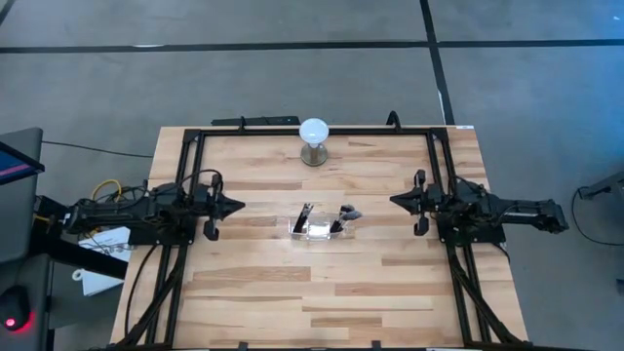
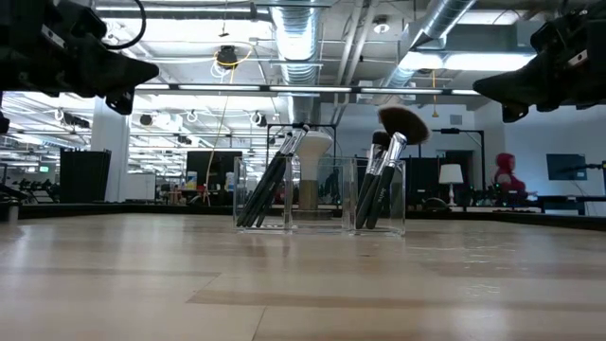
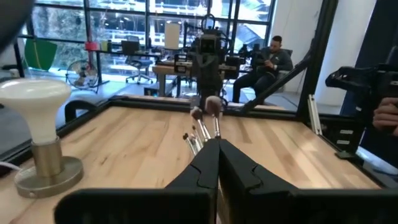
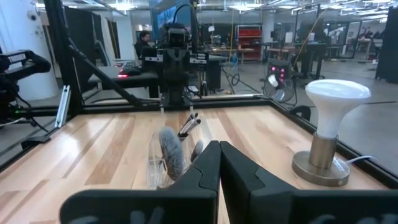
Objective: Put items in baskets/containers
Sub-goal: Return to Home Position
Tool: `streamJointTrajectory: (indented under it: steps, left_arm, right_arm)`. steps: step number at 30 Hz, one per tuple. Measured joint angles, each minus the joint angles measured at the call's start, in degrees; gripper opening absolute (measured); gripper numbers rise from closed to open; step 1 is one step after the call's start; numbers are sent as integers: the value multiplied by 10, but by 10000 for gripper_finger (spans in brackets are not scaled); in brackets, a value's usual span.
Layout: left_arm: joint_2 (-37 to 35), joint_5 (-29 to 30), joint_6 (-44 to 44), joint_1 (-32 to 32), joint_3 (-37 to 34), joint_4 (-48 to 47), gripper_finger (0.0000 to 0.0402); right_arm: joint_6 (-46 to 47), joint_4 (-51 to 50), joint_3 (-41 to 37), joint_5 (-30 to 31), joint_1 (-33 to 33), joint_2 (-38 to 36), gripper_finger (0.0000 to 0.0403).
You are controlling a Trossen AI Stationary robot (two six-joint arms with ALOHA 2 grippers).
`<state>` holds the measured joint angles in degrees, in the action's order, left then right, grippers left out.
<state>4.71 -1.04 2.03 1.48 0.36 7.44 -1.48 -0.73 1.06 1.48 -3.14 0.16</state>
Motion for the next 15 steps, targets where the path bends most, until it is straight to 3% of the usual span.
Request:
streamJointTrajectory:
  steps: [15]
  left_arm:
    - [11, 0, 13, 0, 0, 4, 6]
  right_arm:
    - [0, 0, 0, 0, 0, 0, 0]
